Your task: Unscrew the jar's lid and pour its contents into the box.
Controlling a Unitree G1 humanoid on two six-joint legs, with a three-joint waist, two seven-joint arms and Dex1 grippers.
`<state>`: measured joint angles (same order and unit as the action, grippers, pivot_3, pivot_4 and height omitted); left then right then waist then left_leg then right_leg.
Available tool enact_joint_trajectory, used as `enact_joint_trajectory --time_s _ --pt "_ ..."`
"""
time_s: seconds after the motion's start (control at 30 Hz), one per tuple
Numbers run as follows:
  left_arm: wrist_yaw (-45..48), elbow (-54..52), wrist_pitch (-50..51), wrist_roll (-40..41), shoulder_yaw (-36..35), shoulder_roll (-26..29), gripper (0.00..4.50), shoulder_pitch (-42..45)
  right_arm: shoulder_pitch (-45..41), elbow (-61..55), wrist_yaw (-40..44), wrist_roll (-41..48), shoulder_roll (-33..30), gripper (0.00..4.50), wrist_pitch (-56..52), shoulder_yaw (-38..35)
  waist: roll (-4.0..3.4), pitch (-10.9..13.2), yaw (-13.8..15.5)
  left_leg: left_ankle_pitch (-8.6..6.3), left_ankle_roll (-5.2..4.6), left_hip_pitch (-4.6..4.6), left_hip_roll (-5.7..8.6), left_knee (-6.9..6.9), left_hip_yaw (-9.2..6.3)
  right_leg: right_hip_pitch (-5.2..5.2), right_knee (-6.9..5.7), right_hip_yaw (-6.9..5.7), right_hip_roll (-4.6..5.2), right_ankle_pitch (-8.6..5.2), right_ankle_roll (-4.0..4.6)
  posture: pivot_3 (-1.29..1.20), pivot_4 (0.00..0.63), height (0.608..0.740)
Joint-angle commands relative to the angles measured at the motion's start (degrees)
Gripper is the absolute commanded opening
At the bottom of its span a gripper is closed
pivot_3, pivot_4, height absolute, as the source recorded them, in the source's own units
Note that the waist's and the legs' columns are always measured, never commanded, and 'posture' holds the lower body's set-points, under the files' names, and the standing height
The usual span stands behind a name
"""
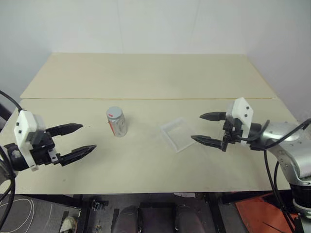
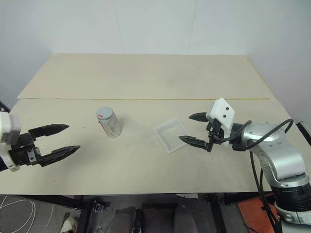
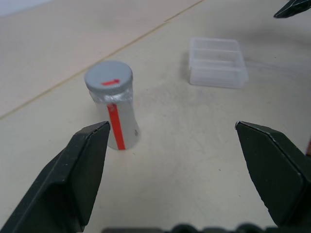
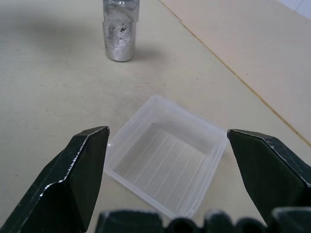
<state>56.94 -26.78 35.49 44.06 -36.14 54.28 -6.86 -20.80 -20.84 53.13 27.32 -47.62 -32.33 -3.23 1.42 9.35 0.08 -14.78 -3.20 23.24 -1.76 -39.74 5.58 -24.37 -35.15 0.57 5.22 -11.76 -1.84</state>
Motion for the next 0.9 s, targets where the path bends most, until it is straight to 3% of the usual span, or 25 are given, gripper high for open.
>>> enact_joint_trajectory --time_s 0.03,0.2,0.37,0.57,0.9 --pt "-1.13 -1.02 -1.08 -0.35 0.90 0.38 4.47 2.22 -1.42 -1.12 -0.46 -1.61 -0.06 4.50 2.89 -0.43 0.00 0.00 -0.02 0.00 0.00 0.00 0.00 0.00 0.00 0.00 0.00 0.00 0.00 0.00 0.00 0.00 0.150 0.740" --pt "-3.39 -1.37 -2.14 -1.90 3.30 -2.12 4.47 2.61 -2.89 -1.26 0.01 -1.43 0.15 4.50 2.03 0.04 0.00 0.00 -0.14 0.00 0.00 0.00 0.01 0.01 0.02 -0.01 0.00 0.01 -0.01 0.03 -0.04 0.00 0.150 0.740" --pt "-9.83 -3.25 -2.96 -4.38 4.78 -8.42 4.47 0.38 -2.75 -1.93 1.45 -0.24 -0.50 4.50 2.20 -1.45 0.00 0.00 -0.26 -0.01 0.00 0.02 -0.01 0.03 0.01 -0.01 0.03 0.02 -0.02 0.05 -0.07 0.00 0.150 0.740" --pt "-17.93 -1.60 -6.45 -9.48 12.18 -16.78 4.47 4.21 -3.05 -1.85 2.48 -0.98 -0.78 4.50 2.79 -0.56 0.01 0.00 0.28 0.00 0.01 -0.03 0.01 -0.04 -0.03 0.07 -0.01 0.00 -0.01 0.08 -0.02 0.00 0.150 0.740" --pt "-25.63 10.63 -16.30 -20.84 24.00 -27.54 4.47 15.01 -3.68 -4.17 1.50 -0.18 -0.81 4.50 1.43 -1.53 0.02 -0.01 0.50 -0.01 -0.02 0.02 0.05 -0.03 -0.05 0.06 0.01 0.00 -0.03 0.11 -0.04 0.00 0.150 0.740"
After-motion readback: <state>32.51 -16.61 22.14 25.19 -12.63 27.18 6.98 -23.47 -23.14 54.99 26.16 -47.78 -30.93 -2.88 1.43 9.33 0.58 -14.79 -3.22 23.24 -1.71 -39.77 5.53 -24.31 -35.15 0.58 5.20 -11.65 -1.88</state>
